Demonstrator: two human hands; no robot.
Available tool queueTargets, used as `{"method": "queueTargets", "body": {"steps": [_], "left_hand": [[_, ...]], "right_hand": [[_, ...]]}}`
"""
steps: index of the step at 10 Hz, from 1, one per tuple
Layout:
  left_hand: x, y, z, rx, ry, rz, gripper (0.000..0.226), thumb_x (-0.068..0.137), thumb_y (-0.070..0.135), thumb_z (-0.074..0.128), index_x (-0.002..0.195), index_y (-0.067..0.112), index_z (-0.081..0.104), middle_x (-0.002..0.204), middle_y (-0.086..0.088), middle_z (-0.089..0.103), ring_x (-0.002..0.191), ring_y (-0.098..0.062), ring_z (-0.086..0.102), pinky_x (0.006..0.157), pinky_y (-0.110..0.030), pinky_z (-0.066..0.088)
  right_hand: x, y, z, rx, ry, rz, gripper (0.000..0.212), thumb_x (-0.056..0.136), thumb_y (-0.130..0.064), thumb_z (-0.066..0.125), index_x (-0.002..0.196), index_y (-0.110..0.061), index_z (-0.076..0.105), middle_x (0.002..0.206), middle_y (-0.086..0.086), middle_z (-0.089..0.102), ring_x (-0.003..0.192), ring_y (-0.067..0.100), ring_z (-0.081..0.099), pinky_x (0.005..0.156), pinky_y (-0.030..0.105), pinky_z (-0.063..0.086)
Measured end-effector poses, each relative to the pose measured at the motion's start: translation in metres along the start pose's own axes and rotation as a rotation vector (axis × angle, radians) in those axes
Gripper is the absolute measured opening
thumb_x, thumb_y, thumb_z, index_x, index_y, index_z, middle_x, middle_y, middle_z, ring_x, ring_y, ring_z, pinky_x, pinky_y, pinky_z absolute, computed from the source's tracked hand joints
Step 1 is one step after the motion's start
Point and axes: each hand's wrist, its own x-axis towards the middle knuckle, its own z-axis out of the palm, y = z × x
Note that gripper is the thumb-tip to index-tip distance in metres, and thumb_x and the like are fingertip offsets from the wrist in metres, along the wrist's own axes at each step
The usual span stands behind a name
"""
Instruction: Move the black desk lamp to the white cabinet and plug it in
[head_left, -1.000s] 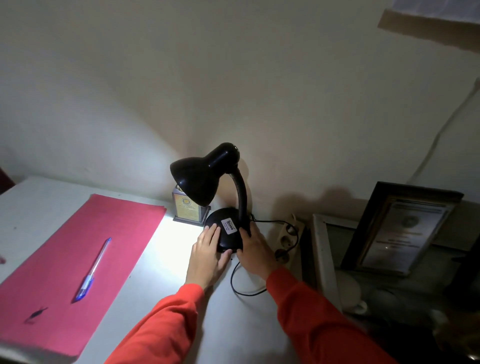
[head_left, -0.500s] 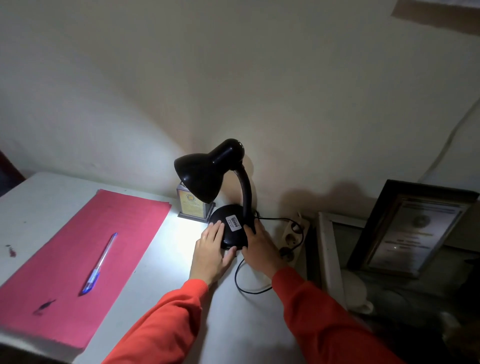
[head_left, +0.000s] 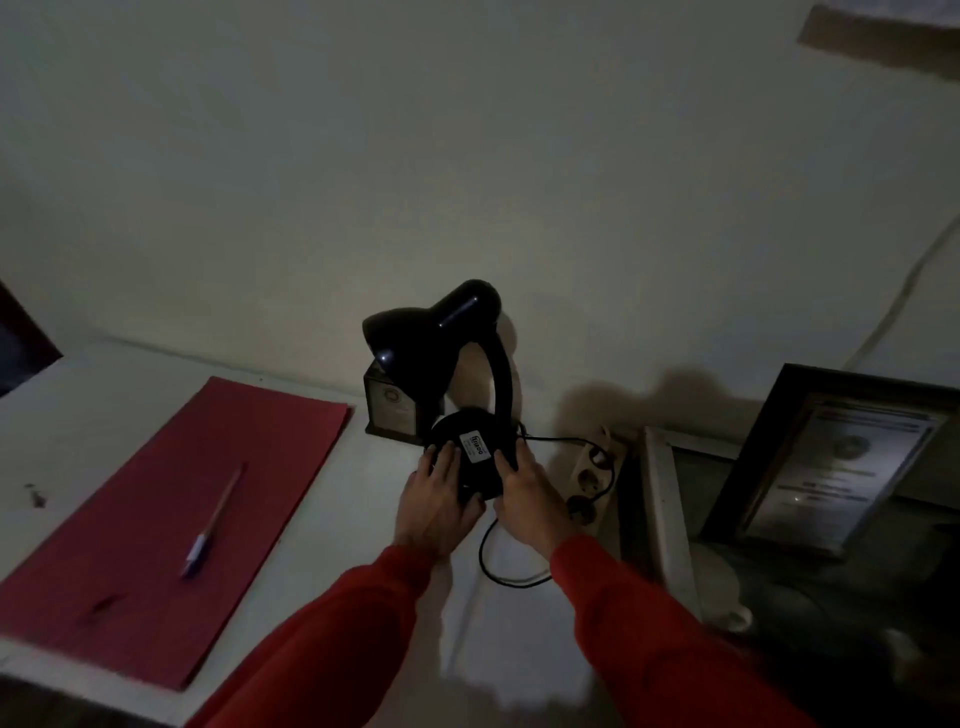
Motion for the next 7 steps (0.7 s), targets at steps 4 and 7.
{"method": "queueTargets", "body": {"steps": [4,7], "left_hand": [[-0.005,0.002,-0.033,-0.014,-0.225,-0.026,0.063,0.083,0.031,0.052,0.14,0.012,0.033,0.153,-0.01,0.027,0.137,-0.032,0.029,0.106,-0.044,0.036],[-0.04,0.01,-0.073,-0.115,-0.247,0.012,0.042,0.086,0.028,0.051,0.127,0.02,0.052,0.131,-0.009,0.055,0.116,-0.029,0.054,0.096,-0.04,0.047]], "right_hand": [[-0.008,-0.008,-0.035,0.129,-0.072,-0.002,0.047,0.086,-0.015,0.054,0.132,-0.006,0.05,0.139,0.021,0.041,0.128,0.035,0.042,0.109,0.039,0.038],[-0.052,-0.017,-0.075,0.181,0.0,-0.043,0.037,0.087,-0.015,0.056,0.123,-0.006,0.058,0.126,0.017,0.059,0.118,0.028,0.053,0.098,0.033,0.042]]}}
